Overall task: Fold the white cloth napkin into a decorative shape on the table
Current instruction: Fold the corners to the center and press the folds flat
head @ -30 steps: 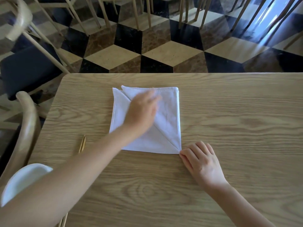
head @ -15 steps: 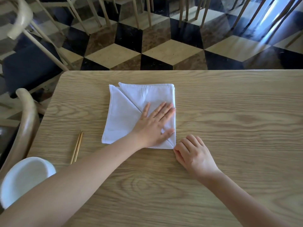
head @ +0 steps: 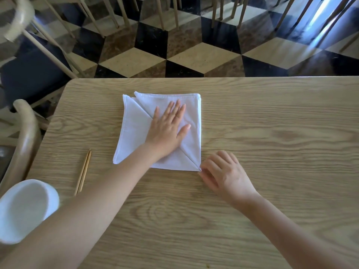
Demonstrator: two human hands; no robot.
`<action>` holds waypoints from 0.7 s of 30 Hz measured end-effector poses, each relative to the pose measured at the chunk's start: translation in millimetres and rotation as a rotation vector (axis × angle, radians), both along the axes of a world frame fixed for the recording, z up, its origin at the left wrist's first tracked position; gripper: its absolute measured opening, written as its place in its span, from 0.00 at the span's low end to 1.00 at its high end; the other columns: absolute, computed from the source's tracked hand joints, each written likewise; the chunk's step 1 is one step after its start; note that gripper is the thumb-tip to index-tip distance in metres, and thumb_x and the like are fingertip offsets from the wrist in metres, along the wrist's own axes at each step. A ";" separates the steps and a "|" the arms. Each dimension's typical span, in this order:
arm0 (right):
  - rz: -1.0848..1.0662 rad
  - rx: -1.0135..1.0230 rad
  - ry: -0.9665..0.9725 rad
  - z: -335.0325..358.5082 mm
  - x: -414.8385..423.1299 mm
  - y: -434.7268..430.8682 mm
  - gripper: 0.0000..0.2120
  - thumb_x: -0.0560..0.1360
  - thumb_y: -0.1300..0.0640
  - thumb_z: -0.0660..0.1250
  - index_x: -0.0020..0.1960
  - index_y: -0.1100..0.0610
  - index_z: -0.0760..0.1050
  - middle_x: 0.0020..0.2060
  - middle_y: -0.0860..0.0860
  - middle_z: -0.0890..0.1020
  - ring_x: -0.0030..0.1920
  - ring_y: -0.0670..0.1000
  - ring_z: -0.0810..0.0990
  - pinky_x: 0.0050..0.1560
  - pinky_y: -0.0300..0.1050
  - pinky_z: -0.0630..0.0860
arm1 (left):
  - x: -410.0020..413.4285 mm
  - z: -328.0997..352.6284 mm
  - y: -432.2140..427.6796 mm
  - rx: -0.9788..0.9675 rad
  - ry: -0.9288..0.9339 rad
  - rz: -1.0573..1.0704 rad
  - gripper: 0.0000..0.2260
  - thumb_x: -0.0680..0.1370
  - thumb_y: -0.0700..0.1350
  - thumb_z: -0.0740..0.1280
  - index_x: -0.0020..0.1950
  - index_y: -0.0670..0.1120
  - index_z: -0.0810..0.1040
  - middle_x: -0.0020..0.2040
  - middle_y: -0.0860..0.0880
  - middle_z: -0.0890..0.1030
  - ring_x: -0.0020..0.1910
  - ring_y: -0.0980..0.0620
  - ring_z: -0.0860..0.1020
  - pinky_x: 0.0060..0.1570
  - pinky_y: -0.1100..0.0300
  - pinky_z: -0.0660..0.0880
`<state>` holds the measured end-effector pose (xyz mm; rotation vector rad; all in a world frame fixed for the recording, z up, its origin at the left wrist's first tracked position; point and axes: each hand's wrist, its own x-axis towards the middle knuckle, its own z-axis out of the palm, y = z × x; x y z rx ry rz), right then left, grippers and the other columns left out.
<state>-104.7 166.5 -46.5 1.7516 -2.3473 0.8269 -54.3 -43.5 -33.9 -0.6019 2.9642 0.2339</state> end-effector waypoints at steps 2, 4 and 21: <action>-0.045 0.024 -0.023 7.4 -7.2 0.3 0.10 0.76 0.53 0.62 0.51 0.56 0.79 0.46 0.48 0.82 0.48 0.51 0.74 0.50 0.44 0.69 | 21.1 -5.3 28.5 -0.034 0.116 -0.065 0.27 0.80 0.57 0.40 0.76 0.45 0.51 0.77 0.47 0.52 0.76 0.50 0.50 0.73 0.48 0.42; 0.013 0.059 0.012 8.1 -10.1 -2.9 0.17 0.79 0.50 0.58 0.61 0.57 0.77 0.57 0.50 0.81 0.59 0.52 0.76 0.61 0.46 0.68 | 36.3 -16.2 43.9 -0.058 0.127 -0.089 0.26 0.81 0.54 0.38 0.75 0.44 0.56 0.76 0.46 0.59 0.75 0.48 0.56 0.71 0.47 0.48; 0.142 0.392 0.121 -5.9 12.2 22.0 0.26 0.80 0.43 0.47 0.73 0.56 0.63 0.73 0.51 0.63 0.74 0.50 0.59 0.71 0.52 0.57 | 45.3 -15.7 15.8 -0.038 0.011 0.131 0.33 0.73 0.68 0.38 0.74 0.57 0.35 0.75 0.55 0.34 0.75 0.52 0.36 0.72 0.45 0.35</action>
